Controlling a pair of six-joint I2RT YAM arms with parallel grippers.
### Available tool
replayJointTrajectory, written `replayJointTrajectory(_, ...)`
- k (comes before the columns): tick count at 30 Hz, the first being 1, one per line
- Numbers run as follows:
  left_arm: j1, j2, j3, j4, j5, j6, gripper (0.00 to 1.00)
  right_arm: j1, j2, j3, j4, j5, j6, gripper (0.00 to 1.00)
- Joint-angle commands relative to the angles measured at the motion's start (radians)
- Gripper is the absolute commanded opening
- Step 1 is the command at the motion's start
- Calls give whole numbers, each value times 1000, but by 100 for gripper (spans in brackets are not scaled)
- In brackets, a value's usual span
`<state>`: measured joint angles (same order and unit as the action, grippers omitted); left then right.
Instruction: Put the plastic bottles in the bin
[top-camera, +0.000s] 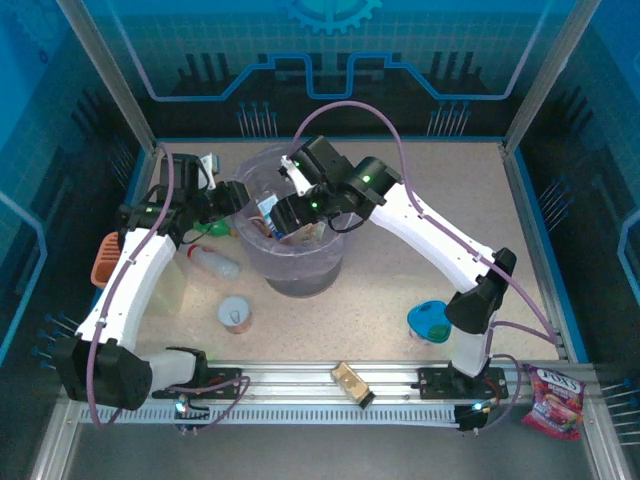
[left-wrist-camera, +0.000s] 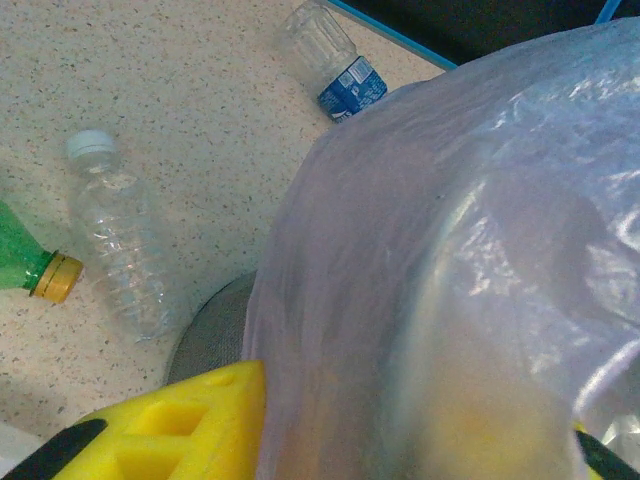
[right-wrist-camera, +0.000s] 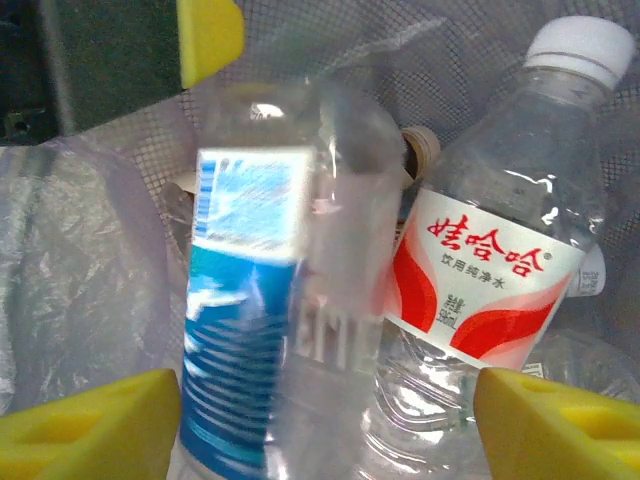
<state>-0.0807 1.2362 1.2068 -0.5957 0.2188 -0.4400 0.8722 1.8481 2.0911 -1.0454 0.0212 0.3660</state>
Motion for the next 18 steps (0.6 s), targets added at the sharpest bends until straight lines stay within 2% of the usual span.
replayJointTrajectory(1, 4, -16, -8, 1, 2, -8, 37, 8, -13, 9, 20, -81, 6, 75)
replayJointTrajectory(3, 3, -14, -8, 3, 4, -8, 37, 7, -21, -31, 65, -135, 21, 73)
replayJointTrajectory(11, -4, -10, -10, 8, 3, -11, 37, -8, 19, -170, 234, -173, 65, 57)
replayJointTrajectory(18, -4, -11, -6, 1, -2, -8, 37, -6, 15, -201, 268, -203, 79, 51)
